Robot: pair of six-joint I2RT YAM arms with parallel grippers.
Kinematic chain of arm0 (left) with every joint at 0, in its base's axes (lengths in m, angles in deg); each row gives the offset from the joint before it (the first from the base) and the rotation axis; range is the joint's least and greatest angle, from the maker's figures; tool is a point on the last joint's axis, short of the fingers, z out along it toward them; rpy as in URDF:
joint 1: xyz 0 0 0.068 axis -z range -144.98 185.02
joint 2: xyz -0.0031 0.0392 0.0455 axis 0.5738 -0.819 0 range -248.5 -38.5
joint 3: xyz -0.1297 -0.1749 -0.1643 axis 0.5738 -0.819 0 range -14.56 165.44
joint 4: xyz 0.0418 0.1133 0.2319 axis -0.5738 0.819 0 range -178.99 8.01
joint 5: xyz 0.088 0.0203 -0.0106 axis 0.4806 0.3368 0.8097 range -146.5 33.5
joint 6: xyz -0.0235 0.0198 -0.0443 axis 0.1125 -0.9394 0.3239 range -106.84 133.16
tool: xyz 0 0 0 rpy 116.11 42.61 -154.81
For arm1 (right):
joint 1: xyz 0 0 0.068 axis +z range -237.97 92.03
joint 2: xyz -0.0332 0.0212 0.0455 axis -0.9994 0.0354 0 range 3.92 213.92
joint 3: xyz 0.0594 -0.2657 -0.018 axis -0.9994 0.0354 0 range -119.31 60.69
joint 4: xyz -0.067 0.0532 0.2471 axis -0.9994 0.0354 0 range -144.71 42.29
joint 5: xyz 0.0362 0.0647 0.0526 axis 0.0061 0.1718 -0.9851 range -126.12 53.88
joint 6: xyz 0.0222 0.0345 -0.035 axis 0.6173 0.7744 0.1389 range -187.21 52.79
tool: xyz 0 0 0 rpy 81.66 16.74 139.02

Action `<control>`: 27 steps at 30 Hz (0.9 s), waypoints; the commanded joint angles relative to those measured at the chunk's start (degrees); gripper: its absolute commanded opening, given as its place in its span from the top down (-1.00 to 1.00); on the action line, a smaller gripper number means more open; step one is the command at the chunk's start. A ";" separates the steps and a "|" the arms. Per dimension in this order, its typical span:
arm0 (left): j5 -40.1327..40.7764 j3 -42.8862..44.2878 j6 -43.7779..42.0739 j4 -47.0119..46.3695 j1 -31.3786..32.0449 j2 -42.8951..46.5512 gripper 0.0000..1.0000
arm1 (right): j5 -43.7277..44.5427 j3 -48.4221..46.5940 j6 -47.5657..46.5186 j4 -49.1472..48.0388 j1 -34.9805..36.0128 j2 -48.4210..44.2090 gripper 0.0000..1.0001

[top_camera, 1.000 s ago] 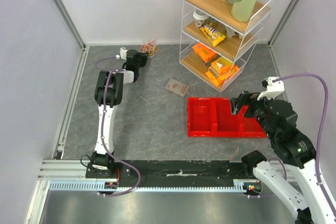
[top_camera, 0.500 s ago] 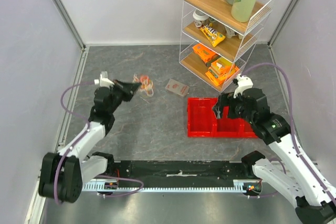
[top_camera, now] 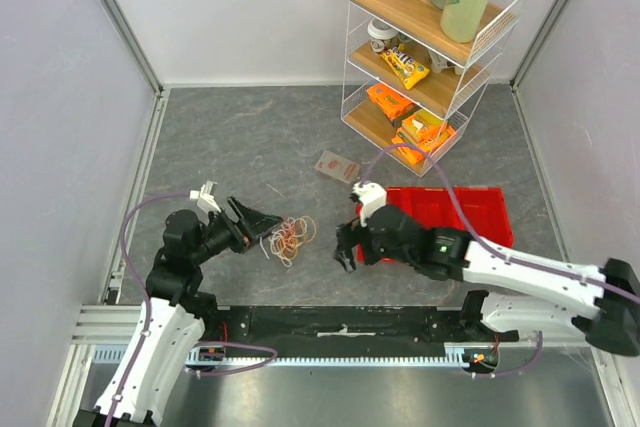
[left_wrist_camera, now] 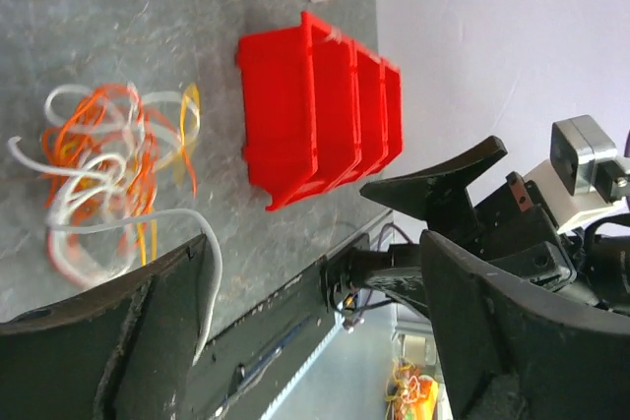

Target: Untangle the cables

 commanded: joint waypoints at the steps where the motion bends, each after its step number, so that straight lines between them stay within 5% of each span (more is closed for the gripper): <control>1: 3.43 6.99 -4.92 19.28 -0.11 2.97 -0.72 | 8.02 -4.09 3.47 -12.47 4.95 9.56 -0.93; 6: 14.52 9.56 -5.11 29.85 -0.11 5.34 -0.26 | 7.12 -7.14 0.75 -25.07 4.95 22.49 -0.54; 11: 8.57 2.98 -2.91 22.32 -0.11 7.03 -0.25 | 3.47 -10.93 1.72 -28.49 2.32 29.88 -0.18; 16: 4.68 -1.52 -1.41 14.57 -0.11 3.69 -0.23 | -2.78 -12.17 -0.56 -30.68 2.22 34.89 -0.39; 19: 8.18 -0.65 -2.81 16.40 -0.11 1.23 -0.59 | -5.50 -10.60 -0.74 -32.96 2.22 35.08 -0.47; 21: 12.66 1.02 -3.43 20.95 -0.11 0.26 -0.62 | -7.80 -7.53 -0.31 -37.26 3.01 34.38 -0.43; 27: 19.79 7.87 -2.82 27.04 -0.11 7.35 -0.24 | -6.66 -0.23 2.67 -49.75 9.34 35.42 -0.41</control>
